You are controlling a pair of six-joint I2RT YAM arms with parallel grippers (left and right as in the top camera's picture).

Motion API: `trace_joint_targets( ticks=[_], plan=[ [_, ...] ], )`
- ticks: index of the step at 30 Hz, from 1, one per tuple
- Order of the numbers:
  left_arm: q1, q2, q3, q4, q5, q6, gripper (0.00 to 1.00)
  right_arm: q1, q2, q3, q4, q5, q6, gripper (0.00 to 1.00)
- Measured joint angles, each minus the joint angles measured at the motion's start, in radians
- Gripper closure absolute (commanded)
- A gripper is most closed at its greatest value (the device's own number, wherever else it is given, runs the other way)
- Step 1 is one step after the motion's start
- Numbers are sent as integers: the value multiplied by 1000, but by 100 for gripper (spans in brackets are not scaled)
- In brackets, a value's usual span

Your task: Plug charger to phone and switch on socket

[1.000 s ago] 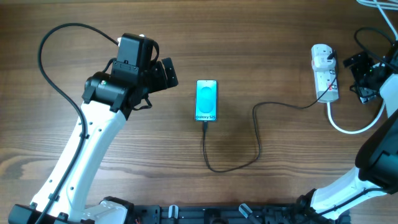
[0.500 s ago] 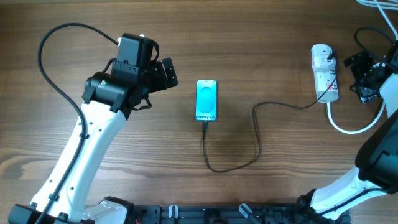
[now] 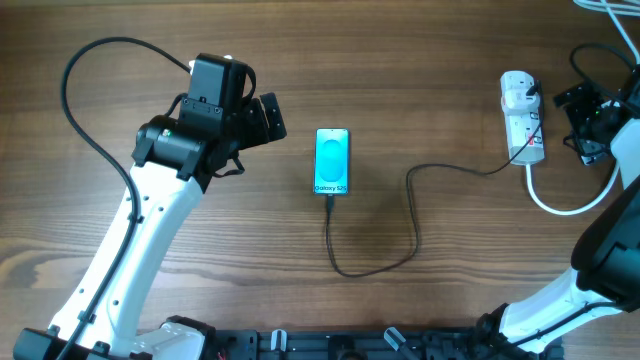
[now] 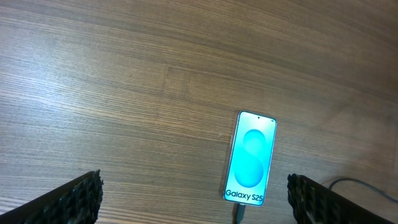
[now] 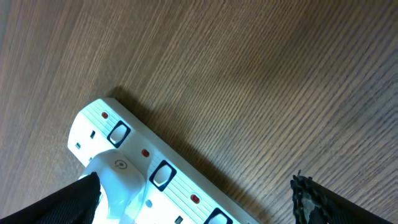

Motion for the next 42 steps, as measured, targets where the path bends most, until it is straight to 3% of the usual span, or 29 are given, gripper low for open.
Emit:
trace_joint_targets(
  ticks=[15,22,42],
  plan=[
    [0,0,0,0,0,0,0,1,7,0,-3,37,-75,0],
    [0,0,0,0,0,0,0,1,111,1,-22,37,-85,0],
    [0,0,0,0,0,0,0,8,112,2,8,29,-42,0]
  ],
)
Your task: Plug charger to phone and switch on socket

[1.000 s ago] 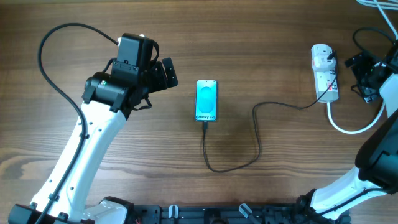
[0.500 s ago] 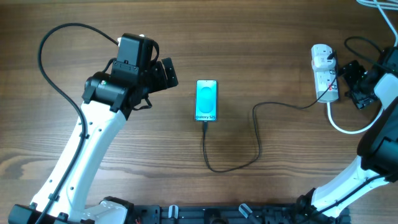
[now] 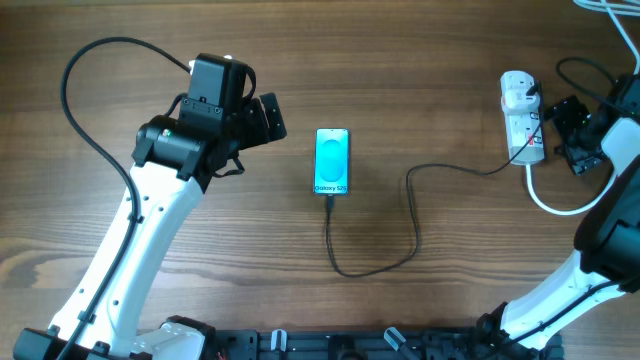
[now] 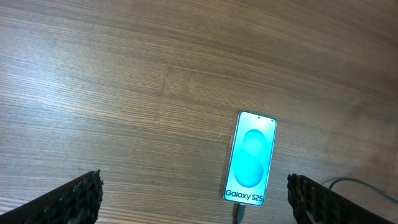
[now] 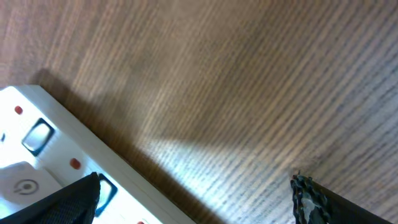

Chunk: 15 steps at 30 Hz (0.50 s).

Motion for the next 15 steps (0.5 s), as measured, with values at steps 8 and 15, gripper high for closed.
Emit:
trace_joint_targets(
  ticks=[8,15],
  plan=[
    [0,0,0,0,0,0,0,85,0,1,-12,154,18,0],
    [0,0,0,0,0,0,0,91,0,1,-19,212,24,0]
  ],
)
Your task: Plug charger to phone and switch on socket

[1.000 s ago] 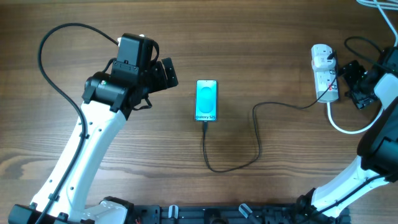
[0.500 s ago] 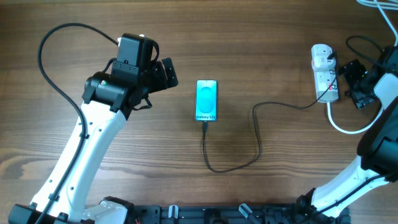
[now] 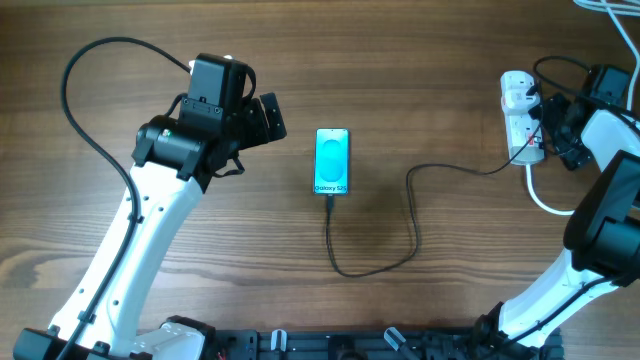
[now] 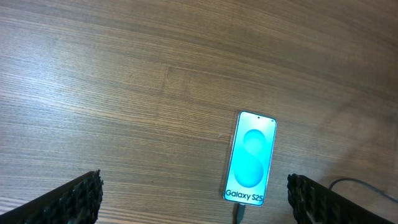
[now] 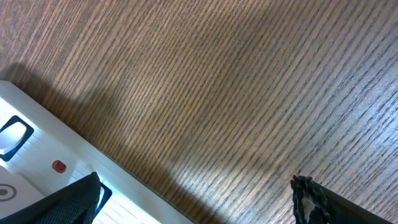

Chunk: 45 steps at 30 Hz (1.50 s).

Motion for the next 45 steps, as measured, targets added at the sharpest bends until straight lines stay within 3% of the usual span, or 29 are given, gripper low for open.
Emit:
trace_joint_targets(
  ticks=[45],
  plan=[
    [0,0,0,0,0,0,0,1,1,5,0,-66,-26,0]
  ],
)
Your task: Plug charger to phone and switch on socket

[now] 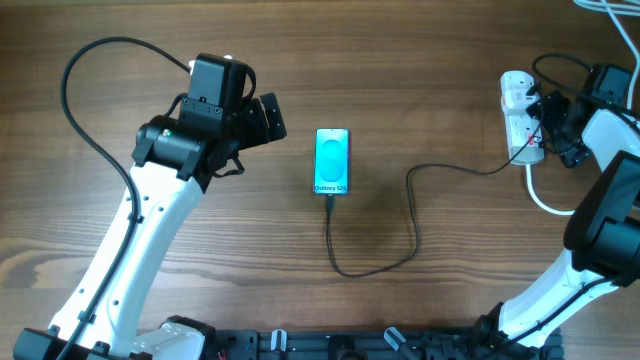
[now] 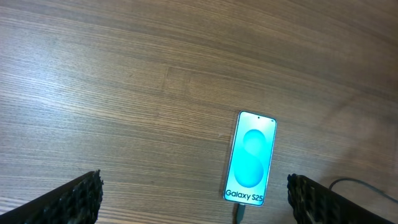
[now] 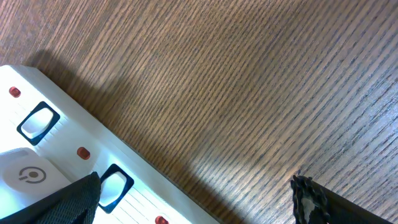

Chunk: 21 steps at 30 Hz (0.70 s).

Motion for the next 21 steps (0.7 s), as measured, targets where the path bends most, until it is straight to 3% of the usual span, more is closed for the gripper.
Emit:
trace_joint_targets(
  ticks=[15,21],
  plan=[
    [0,0,0,0,0,0,0,0,17,24,-29,-7,-14,0],
    [0,0,0,0,0,0,0,13,-53,8,-87,-30,-7,0]
  ],
)
